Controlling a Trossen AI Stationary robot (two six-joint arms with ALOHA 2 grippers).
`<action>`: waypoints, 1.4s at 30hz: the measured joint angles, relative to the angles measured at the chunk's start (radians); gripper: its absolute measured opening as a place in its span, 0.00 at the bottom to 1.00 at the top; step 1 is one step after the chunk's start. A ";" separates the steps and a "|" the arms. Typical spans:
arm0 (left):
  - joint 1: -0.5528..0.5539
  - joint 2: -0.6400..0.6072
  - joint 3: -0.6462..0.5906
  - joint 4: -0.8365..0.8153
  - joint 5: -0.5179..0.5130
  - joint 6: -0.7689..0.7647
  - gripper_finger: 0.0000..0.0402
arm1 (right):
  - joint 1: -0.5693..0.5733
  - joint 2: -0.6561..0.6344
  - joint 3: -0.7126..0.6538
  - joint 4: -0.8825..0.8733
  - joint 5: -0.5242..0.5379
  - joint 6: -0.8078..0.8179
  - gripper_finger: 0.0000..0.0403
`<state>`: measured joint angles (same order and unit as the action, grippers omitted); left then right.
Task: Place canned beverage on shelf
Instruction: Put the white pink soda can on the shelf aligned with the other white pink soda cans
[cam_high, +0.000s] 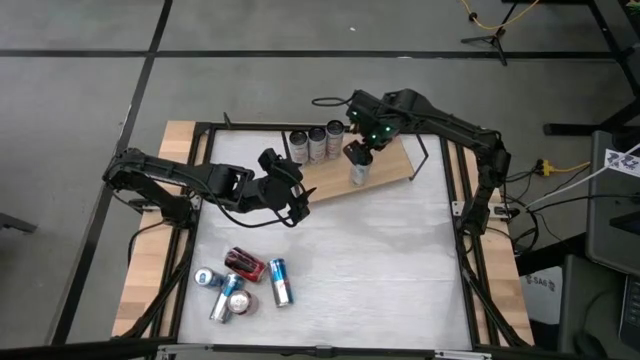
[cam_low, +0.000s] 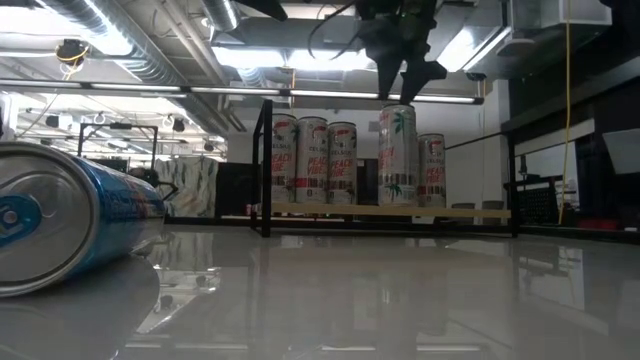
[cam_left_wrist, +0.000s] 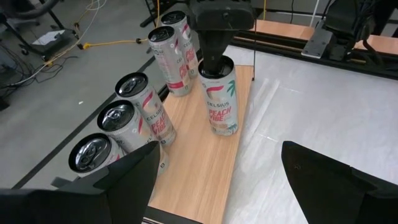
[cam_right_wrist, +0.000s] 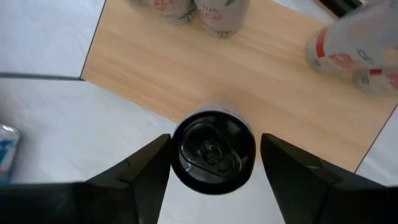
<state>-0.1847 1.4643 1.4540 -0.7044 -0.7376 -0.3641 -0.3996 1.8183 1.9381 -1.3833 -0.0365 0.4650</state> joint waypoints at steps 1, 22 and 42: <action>0.000 0.000 0.000 0.000 0.000 0.000 0.82 | 0.000 0.000 0.003 -0.006 0.000 0.015 0.61; 0.000 0.000 0.000 -0.002 0.000 0.000 0.82 | 0.073 0.000 0.005 -0.006 0.135 0.183 0.61; 0.000 0.000 0.000 -0.002 0.000 0.000 0.82 | 0.072 0.000 0.005 -0.002 0.123 0.181 0.61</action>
<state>-0.1844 1.4643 1.4540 -0.7067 -0.7376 -0.3641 -0.3275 1.8183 1.9434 -1.3851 0.0864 0.6464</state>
